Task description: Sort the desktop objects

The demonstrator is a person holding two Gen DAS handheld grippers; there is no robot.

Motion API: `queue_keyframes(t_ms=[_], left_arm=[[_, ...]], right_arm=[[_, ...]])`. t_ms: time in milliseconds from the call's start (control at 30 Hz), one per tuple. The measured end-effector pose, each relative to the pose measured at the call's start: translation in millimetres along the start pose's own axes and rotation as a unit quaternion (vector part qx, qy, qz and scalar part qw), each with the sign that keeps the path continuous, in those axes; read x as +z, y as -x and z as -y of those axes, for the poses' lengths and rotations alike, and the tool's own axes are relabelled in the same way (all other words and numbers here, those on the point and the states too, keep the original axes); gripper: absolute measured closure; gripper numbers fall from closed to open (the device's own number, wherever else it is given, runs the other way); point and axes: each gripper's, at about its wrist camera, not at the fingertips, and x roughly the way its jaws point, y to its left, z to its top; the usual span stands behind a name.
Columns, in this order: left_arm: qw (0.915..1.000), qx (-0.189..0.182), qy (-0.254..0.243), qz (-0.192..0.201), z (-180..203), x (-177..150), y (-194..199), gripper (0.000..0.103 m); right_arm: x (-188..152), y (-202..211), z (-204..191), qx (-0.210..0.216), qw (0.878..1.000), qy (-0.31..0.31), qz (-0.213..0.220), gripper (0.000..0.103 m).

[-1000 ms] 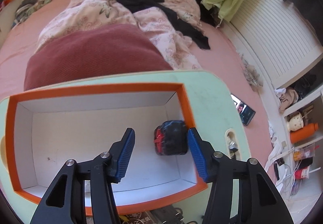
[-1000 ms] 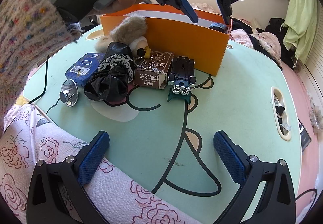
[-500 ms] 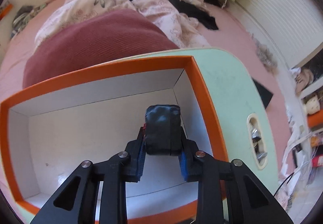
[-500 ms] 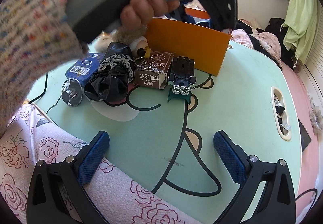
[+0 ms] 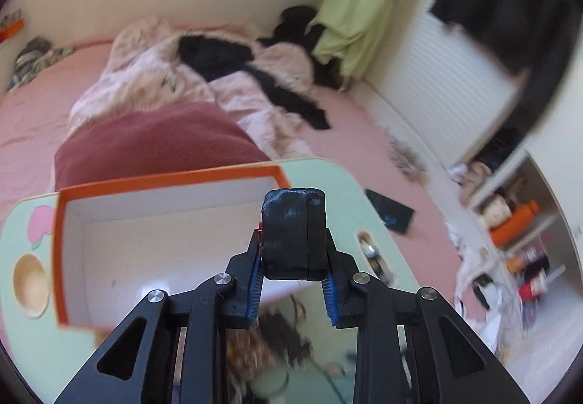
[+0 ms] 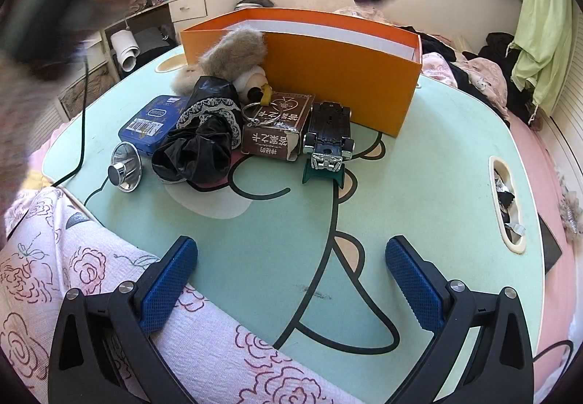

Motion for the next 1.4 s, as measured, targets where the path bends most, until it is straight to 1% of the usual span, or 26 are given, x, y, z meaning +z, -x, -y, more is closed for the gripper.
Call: queue_keyframes(t_ms=[100, 200, 300, 367, 400, 467, 500, 533, 567, 633, 667, 700, 733, 800, 833, 900, 967, 1000, 1033, 1100, 1133, 1233, 1267, 1400], left_arm=[[0.9999, -0.006, -0.009, -0.005, -1, -34, 17, 0.077], [0.9998, -0.012, -0.001, -0.018, -12, -68, 16, 0.077], [0.9991, -0.013, 0.008, -0.038, -23, -88, 3, 0.077], [0.9987, -0.007, 0.02, -0.047, -30, -94, -5, 0.077], [0.9984, -0.008, 0.031, -0.047, -36, -95, -7, 0.075], [0.9977, -0.024, 0.053, -0.034, -45, -95, -3, 0.067], [0.9973, -0.029, 0.065, -0.022, -49, -94, 4, 0.058], [0.9974, -0.025, 0.067, -0.01, -50, -95, 10, 0.049], [0.9978, -0.012, 0.064, 0.005, -50, -95, 20, 0.046], [0.9979, 0.033, 0.047, 0.028, -47, -101, 42, 0.031], [0.997, 0.06, 0.034, 0.035, -44, -107, 52, 0.027], [0.9952, 0.086, 0.019, 0.042, -41, -114, 63, 0.017], [0.9933, 0.105, 0.006, 0.047, -39, -122, 71, 0.008], [0.9896, 0.135, -0.015, 0.048, -39, -144, 82, 0.001], [0.988, 0.147, -0.017, 0.043, -41, -155, 84, 0.001], [0.9857, 0.166, -0.015, 0.02, -48, -177, 78, 0.001], [0.985, 0.172, -0.015, -0.006, -53, -193, 66, 0.001], [0.9845, 0.175, -0.011, -0.011, -57, -200, 60, 0.001], [0.9846, 0.175, 0.001, -0.007, -61, -204, 56, 0.001], [0.9861, 0.164, 0.029, 0.004, -68, -208, 50, 0.001], [0.9848, 0.171, 0.029, 0.008, -70, -208, 48, 0.001], [0.9762, 0.217, 0.006, -0.008, -68, -204, 36, 0.0], [0.9752, 0.221, 0.001, -0.008, -66, -202, 34, 0.0], [0.9758, 0.218, 0.001, -0.007, -68, -202, 33, 0.0]], right_arm=[[-1, 1, 0, 0.0, 1.0, 0.0, 0.0, 0.0], [-1, 2, 1, 0.0, 1.0, 0.0, 0.0, 0.0], [-2, 3, 1, 0.001, 1.0, 0.001, 0.0, 0.0], [-2, 4, 2, 0.001, 1.0, 0.001, 0.0, 0.0], [-2, 4, 2, 0.002, 1.0, 0.001, 0.0, 0.0], [-2, 4, 2, 0.001, 1.0, 0.001, 0.0, 0.0], [-1, 4, 2, 0.001, 1.0, 0.001, 0.0, 0.0], [-2, 4, 2, 0.002, 1.0, 0.001, 0.0, 0.0], [-1, 4, 2, 0.002, 1.0, 0.001, 0.0, 0.0], [-1, 4, 2, 0.002, 1.0, 0.001, 0.0, 0.0], [-2, 4, 2, 0.001, 1.0, 0.001, 0.0, 0.0], [-2, 4, 2, 0.001, 1.0, 0.001, 0.0, 0.0], [-2, 4, 2, 0.002, 1.0, 0.001, 0.0, 0.0], [-2, 4, 2, 0.001, 1.0, 0.001, 0.0, 0.0], [-2, 4, 3, 0.0, 1.0, 0.0, 0.0, 0.0], [-1, 4, 5, -0.004, 1.0, -0.004, -0.001, 0.0], [-2, 4, 7, -0.008, 1.0, -0.009, -0.001, 0.0], [-2, 4, 8, -0.01, 1.0, -0.011, -0.001, 0.0], [-2, 4, 10, -0.013, 1.0, -0.014, -0.001, 0.0], [-3, 4, 11, -0.015, 1.0, -0.017, -0.001, 0.0], [-4, 5, 11, -0.016, 1.0, -0.018, -0.001, 0.0], [-6, 7, 10, -0.017, 1.0, -0.018, 0.0, 0.0], [-6, 6, 11, -0.017, 1.0, -0.017, 0.0, 0.0], [-7, 7, 11, -0.017, 1.0, -0.017, 0.001, 0.0]])
